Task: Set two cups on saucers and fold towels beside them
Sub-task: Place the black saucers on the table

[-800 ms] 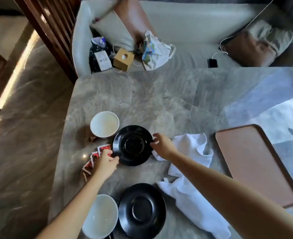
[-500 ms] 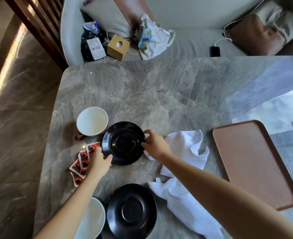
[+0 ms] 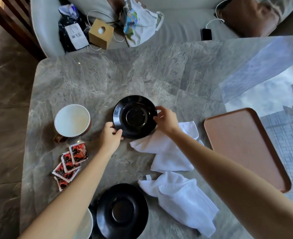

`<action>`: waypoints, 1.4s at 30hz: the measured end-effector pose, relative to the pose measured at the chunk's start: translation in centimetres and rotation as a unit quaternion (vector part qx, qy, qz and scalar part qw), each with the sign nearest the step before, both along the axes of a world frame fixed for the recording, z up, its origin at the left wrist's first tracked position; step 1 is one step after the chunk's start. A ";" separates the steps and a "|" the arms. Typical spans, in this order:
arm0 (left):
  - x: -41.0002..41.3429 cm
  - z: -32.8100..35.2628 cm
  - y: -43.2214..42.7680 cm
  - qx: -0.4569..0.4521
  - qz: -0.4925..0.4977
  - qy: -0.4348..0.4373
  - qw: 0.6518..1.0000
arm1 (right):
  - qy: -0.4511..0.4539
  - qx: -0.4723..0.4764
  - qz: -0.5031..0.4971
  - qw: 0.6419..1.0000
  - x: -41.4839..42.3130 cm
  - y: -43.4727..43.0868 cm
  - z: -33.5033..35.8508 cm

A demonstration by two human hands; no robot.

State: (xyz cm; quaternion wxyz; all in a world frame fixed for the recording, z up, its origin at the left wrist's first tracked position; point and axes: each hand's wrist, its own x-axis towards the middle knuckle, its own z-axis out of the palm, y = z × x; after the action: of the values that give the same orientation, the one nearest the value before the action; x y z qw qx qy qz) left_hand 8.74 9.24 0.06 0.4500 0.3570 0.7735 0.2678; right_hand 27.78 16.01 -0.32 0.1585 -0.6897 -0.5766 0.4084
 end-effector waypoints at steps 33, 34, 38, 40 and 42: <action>-2.0 1.8 -15.1 -0.111 -0.345 0.248 0.898 | 0.196 -0.076 0.164 0.964 0.8 -25.0 3.9; -1.9 2.0 -15.2 -0.125 -0.365 0.265 0.884 | 0.171 -0.073 0.172 0.967 1.2 -26.0 3.5; -1.0 2.3 -15.5 -0.136 -0.392 0.293 0.862 | 0.063 -0.093 0.177 0.978 2.7 -28.4 2.2; -0.6 2.4 -15.6 -0.136 -0.373 0.292 0.870 | 0.044 -0.106 0.166 0.979 3.1 -28.7 1.8; 0.0 2.2 -15.9 -0.130 -0.361 0.288 0.878 | 0.071 -0.117 0.138 0.981 3.3 -28.6 1.7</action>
State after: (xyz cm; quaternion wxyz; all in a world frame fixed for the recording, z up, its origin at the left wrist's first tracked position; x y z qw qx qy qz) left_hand 8.75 -6.70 2.23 0.3151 0.6111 0.7143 -0.1305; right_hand 31.09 -12.61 1.36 0.0588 -0.5863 -0.6019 0.5390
